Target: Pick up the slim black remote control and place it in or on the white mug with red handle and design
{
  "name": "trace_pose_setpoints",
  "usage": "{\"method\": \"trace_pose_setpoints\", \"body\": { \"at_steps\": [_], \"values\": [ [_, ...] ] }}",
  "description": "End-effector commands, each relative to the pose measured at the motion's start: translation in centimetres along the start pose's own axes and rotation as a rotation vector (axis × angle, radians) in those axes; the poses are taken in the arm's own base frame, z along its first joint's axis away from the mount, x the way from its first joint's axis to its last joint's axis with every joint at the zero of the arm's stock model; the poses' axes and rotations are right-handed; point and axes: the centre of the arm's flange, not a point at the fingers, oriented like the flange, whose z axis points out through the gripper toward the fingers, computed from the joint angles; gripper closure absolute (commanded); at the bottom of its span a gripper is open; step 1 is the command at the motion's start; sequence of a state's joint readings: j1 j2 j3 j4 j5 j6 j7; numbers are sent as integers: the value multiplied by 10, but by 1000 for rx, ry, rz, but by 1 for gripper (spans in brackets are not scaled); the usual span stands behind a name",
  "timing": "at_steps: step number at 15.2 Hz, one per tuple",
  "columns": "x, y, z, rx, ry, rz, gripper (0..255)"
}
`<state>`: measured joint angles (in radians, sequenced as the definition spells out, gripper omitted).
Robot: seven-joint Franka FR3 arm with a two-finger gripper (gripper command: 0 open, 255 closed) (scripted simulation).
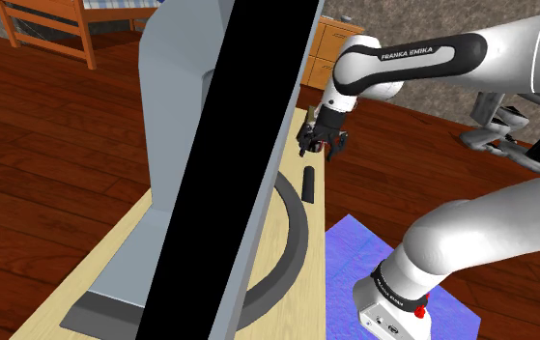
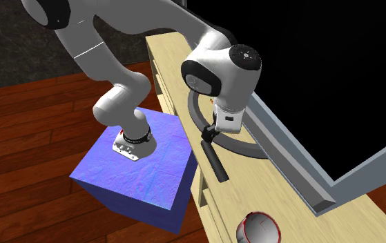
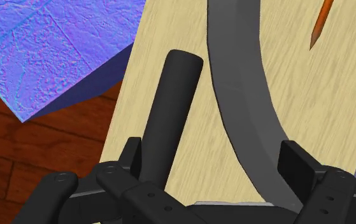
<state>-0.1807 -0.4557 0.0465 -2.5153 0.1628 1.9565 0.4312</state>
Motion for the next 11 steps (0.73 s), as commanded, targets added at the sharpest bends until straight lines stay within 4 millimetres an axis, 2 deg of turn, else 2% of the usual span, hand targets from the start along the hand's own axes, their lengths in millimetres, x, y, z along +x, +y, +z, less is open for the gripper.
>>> {"method": "trace_pose_setpoints", "body": {
  "at_steps": [1, 5, 11],
  "values": [
    [14, 12, 23, 6, -19, 86, 0],
    [36, 34, 69, 17, -57, 252, 0],
    [38, 37, 102, 19, -63, 278, 0]
  ]
}}
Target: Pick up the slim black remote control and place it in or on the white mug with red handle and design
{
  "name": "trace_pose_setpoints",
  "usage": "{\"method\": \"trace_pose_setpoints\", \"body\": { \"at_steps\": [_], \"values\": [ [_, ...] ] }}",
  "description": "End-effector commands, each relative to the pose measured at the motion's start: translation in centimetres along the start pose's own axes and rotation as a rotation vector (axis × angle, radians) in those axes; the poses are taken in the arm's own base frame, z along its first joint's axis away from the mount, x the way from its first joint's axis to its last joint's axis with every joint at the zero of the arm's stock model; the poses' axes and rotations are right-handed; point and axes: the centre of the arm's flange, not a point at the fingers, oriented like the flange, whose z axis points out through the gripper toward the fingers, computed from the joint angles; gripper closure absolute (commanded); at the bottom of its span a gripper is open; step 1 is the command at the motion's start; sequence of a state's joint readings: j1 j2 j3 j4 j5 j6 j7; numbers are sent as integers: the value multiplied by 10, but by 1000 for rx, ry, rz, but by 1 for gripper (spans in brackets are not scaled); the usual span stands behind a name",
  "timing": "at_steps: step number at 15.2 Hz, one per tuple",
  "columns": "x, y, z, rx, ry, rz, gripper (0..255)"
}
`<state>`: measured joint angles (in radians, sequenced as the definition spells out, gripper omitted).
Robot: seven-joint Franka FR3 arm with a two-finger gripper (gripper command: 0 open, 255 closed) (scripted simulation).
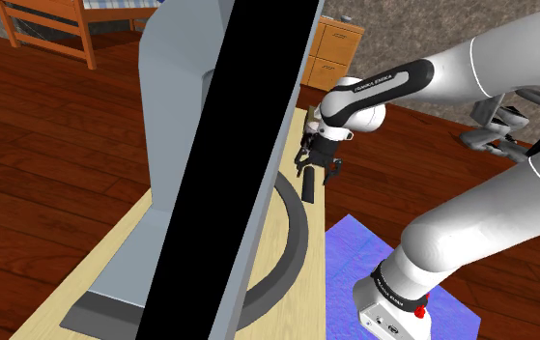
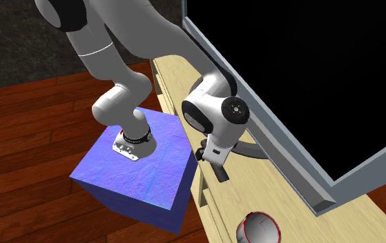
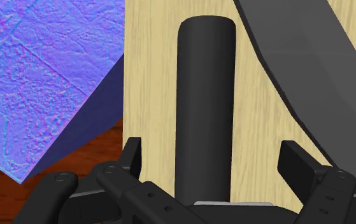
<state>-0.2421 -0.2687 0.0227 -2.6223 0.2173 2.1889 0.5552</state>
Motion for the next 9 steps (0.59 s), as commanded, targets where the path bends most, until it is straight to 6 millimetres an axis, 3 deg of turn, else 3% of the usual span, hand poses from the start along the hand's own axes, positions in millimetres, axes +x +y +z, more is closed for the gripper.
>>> {"method": "trace_pose_setpoints", "body": {
  "at_steps": [1, 3, 9],
  "values": [
    [1, 1, 12, 0, 0, 1, 0],
    [1, 1, 20, 0, 0, 1, 0],
    [1, 1, 20, 0, 0, 1, 0]
  ]
}}
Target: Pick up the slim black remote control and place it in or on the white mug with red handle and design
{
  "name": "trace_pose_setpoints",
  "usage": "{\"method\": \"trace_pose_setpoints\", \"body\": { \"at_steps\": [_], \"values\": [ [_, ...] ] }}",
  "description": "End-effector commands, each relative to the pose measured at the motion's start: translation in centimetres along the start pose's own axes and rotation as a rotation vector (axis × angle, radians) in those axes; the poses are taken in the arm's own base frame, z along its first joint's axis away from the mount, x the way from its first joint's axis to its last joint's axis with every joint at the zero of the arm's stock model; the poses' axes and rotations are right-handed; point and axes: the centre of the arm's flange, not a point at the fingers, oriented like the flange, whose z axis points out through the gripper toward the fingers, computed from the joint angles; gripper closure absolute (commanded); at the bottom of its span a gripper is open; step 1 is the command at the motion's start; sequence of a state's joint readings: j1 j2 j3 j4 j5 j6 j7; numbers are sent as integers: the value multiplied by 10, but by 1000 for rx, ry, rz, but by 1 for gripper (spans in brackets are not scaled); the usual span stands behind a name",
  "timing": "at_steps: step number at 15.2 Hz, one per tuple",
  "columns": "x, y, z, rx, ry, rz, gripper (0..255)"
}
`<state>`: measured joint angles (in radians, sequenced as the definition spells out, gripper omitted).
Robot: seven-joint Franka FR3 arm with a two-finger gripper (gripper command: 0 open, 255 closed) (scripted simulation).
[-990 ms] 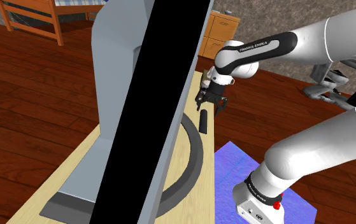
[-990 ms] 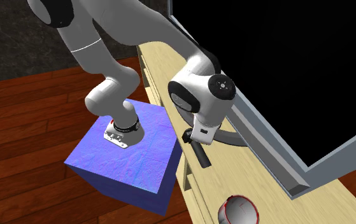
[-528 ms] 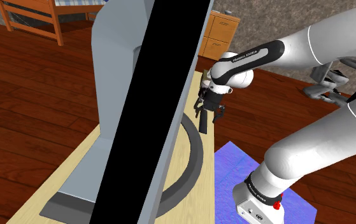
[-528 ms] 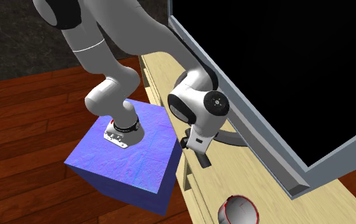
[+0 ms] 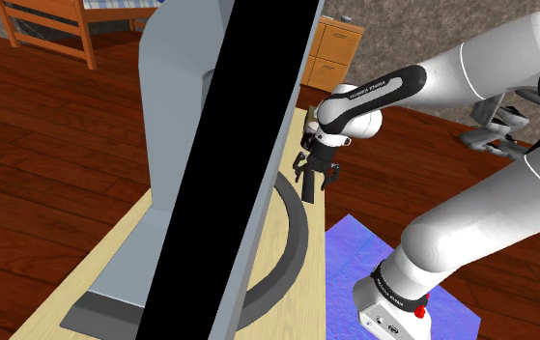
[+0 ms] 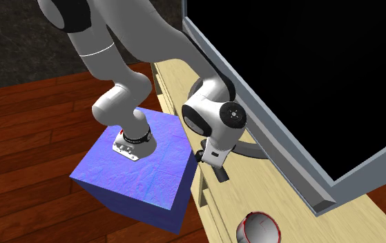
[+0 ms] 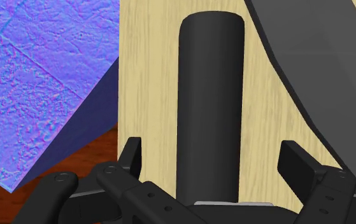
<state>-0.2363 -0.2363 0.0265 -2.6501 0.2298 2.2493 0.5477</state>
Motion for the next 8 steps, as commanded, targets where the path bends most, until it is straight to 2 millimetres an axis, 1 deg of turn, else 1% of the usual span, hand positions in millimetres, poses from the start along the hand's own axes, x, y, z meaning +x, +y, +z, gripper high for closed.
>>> {"method": "trace_pose_setpoints", "body": {
  "at_steps": [1, 2, 8],
  "values": [
    [0, 0, 0, 0, 0, 0, 0],
    [0, 0, 0, 0, 0, 0, 255],
    [1, -1, 0, 0, 0, 0, 255]
  ]
}}
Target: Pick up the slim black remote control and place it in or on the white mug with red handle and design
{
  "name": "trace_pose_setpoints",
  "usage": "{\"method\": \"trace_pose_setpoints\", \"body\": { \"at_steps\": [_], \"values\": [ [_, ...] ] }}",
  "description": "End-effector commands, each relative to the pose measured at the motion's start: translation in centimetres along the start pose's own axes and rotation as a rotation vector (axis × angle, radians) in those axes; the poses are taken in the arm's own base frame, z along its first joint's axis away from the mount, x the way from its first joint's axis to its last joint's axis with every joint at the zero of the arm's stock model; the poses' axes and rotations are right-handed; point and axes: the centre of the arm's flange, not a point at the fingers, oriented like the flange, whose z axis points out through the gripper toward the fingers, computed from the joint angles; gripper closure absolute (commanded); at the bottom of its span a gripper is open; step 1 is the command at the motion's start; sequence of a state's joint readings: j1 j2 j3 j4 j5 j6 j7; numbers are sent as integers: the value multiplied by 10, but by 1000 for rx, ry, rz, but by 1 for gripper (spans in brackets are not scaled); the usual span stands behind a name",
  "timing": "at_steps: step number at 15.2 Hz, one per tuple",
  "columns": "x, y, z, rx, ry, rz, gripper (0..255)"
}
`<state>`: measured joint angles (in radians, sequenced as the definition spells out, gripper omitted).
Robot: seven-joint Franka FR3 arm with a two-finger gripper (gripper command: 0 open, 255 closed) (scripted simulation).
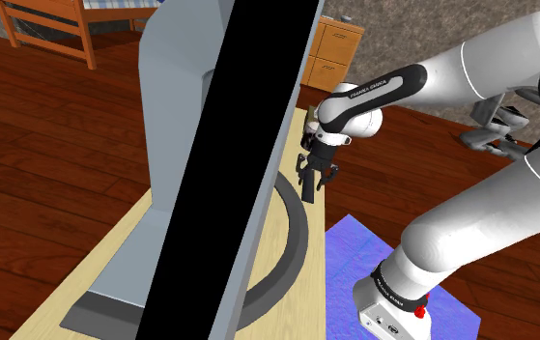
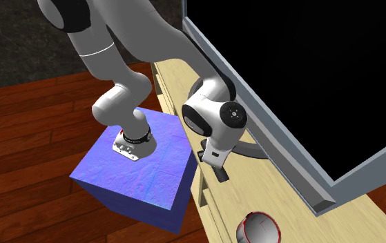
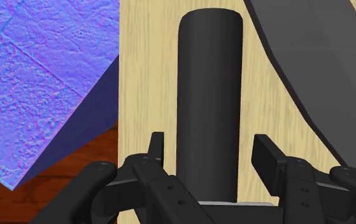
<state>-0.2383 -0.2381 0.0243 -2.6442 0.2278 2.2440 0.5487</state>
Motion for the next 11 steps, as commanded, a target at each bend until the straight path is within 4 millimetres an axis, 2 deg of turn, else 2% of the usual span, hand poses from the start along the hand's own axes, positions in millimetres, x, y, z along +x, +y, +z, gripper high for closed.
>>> {"method": "trace_pose_setpoints", "body": {
  "at_steps": [1, 3, 11],
  "values": [
    [0, -1, 3, -2, -2, -2, 255],
    [-1, 0, 3, -2, -2, -2, 255],
    [-11, -2, -38, -2, -2, -2, 255]
  ]
}}
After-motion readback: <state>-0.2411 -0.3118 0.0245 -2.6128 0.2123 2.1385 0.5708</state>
